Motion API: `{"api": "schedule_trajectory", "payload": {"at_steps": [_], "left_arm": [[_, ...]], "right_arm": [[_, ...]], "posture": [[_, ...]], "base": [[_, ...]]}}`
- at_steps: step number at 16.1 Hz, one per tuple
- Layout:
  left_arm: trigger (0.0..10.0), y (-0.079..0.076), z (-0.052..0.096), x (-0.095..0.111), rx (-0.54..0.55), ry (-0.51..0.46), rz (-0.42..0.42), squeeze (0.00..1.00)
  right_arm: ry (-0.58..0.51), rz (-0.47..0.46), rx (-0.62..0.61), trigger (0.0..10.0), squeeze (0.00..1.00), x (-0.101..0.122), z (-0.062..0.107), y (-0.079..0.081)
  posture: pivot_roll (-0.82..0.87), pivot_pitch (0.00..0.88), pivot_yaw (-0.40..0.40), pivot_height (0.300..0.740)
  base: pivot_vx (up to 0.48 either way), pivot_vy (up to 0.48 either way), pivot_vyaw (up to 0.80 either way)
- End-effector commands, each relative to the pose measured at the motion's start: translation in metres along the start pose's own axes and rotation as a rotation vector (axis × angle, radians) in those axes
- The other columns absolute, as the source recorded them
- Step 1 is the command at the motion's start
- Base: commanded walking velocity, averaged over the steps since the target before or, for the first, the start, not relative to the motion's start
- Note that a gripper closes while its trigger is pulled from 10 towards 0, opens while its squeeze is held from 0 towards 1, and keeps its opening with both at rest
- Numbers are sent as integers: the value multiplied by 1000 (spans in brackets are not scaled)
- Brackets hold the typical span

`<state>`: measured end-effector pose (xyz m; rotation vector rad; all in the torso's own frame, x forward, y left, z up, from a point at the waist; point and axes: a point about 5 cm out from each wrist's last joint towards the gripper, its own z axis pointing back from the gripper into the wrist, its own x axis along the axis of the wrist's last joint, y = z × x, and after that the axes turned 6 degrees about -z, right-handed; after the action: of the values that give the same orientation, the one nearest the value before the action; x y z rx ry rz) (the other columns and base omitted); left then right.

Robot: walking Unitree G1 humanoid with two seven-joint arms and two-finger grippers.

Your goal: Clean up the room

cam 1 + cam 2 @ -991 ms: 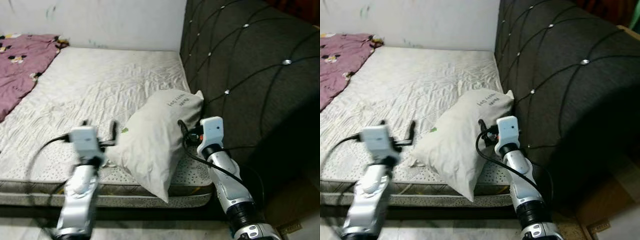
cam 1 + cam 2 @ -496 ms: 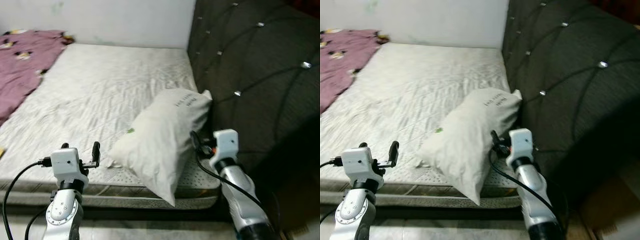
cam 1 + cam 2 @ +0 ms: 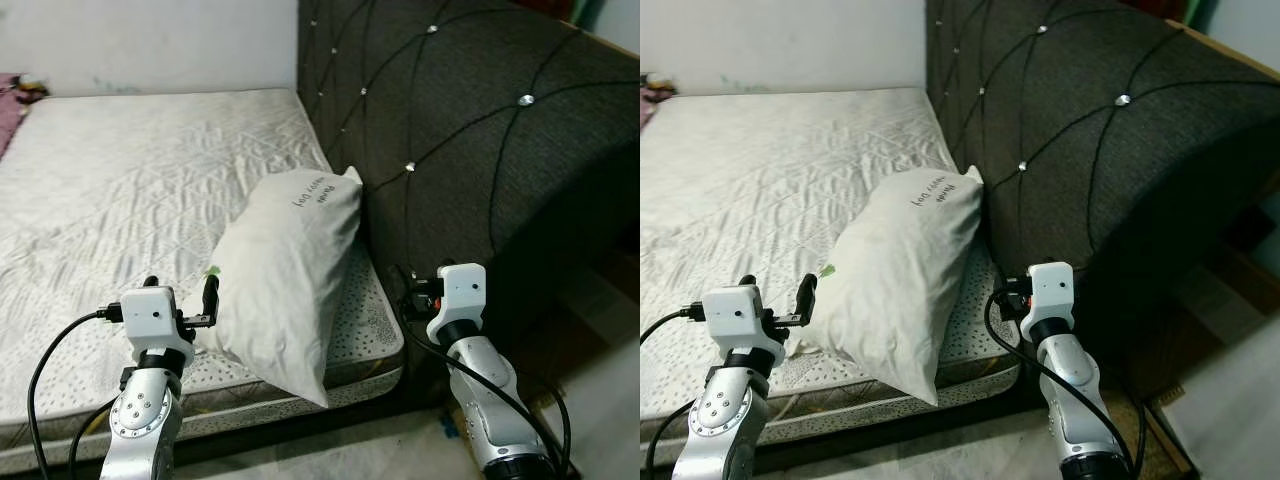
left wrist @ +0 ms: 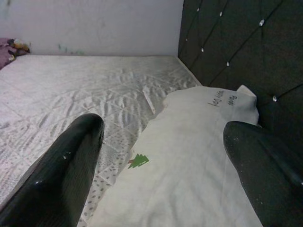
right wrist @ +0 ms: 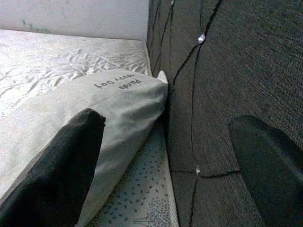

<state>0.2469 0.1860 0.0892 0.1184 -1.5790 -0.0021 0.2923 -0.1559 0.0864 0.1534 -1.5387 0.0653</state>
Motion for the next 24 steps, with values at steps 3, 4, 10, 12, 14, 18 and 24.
{"api": "schedule_trajectory", "payload": {"at_steps": [3, 4, 10, 12, 14, 18, 24], "left_arm": [[10000, -2, 4, 0, -12, 16, 16, 0], [10000, -3, 5, 1, -10, 15, 23, 0], [10000, -9, 7, 5, -53, 8, 46, 0], [10000, -11, 8, 6, -58, 7, 45, 0], [10000, -14, 7, 9, -86, -11, 52, 0], [10000, -14, 8, 10, -97, -11, 48, 0], [10000, -12, 7, 8, -86, 3, 36, 0]], "right_arm": [[-4, -12, 5, 10000, 0, 3, 6, 1], [-3, -12, 8, 10000, 0, 3, 6, 2], [16, -17, 32, 10000, 0, 4, 9, 5], [26, -22, 35, 10000, 0, 3, 11, 4], [34, -15, 37, 10000, 0, 3, 12, 4], [46, -15, 37, 10000, 0, 2, 12, 4], [54, -19, 40, 10000, 0, 1, 11, 5]], "posture": [[-47, 3, -20, 740], [-46, 10, -23, 740], [-46, 46, -37, 740], [-52, 56, -39, 740], [-55, 62, -40, 740], [-57, 67, -41, 740], [-57, 67, -41, 740]], "base": [[0, 0, -198], [0, 0, 0], [0, 0, 0], [0, 0, 0], [124, 0, 0], [352, 0, 0], [223, 0, 0]]}}
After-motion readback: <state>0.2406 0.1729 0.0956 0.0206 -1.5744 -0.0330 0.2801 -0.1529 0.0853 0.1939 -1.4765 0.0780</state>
